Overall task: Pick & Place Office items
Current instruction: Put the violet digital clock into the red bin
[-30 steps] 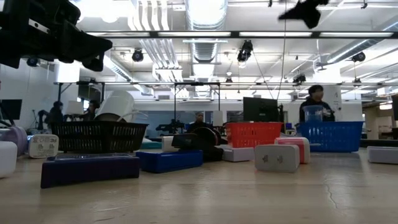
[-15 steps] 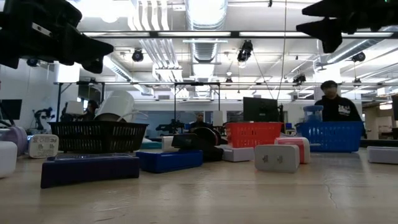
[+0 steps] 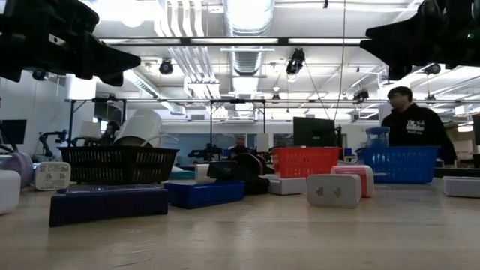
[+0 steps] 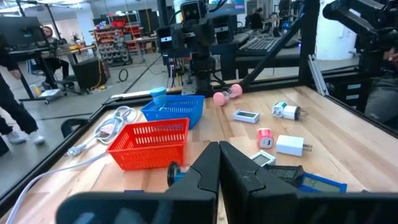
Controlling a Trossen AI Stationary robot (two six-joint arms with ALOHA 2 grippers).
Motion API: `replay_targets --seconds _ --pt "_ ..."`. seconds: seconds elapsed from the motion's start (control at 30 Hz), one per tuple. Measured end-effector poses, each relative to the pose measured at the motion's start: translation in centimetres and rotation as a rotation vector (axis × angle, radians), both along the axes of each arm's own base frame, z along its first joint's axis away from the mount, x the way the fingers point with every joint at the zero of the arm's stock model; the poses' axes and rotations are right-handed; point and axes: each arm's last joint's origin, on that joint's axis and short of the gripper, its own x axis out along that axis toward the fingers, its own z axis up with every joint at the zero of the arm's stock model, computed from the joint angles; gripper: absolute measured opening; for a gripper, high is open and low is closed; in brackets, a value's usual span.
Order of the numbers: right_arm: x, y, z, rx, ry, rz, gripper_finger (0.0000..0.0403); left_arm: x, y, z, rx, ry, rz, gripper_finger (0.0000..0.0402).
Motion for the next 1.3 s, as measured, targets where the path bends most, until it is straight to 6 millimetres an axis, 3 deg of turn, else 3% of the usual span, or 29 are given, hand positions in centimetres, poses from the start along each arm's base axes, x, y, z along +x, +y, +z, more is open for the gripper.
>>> replay_targets --seconds 0.37,0.6,0.8,0.87,0.97,1.1,1.2,1.3 --pt "0.0 0.2 -0.3 -0.03 0.02 0.05 0.0106 0.0 0.0 0.0 0.003 0.002 0.0 0.0012" --pt "0.1 0.7 0.7 -0.009 -0.014 0.146 0.0061 0.0 0.0 0.2 -0.129 0.084 0.031 0.0012" --pt "0.0 1.3 1.0 -0.069 -0.01 0.135 0.0032 0.1 1.0 2.8 -0.151 0.247 0.398 0.0011" --pt "0.0 1.2 1.0 -0.073 -0.009 0.108 0.0027 0.6 1.2 4.2 -0.133 0.301 0.439 0.0006" --pt "0.0 1.2 1.2 -0.071 -0.014 0.105 0.0023 2.5 1.3 6.5 -0.109 0.372 0.445 0.0004" --pt "0.1 1.2 1.6 -0.07 -0.024 0.104 0.0022 6.5 2.3 9.2 -0.02 0.52 0.463 0.0004" --pt "0.1 1.3 1.6 -0.07 -0.022 0.112 0.0022 10.1 4.4 9.9 0.021 0.653 0.466 0.0002" --pt "0.1 1.3 1.4 -0.072 -0.005 0.119 0.0022 13.6 6.6 9.4 0.034 0.761 0.327 0.0003"
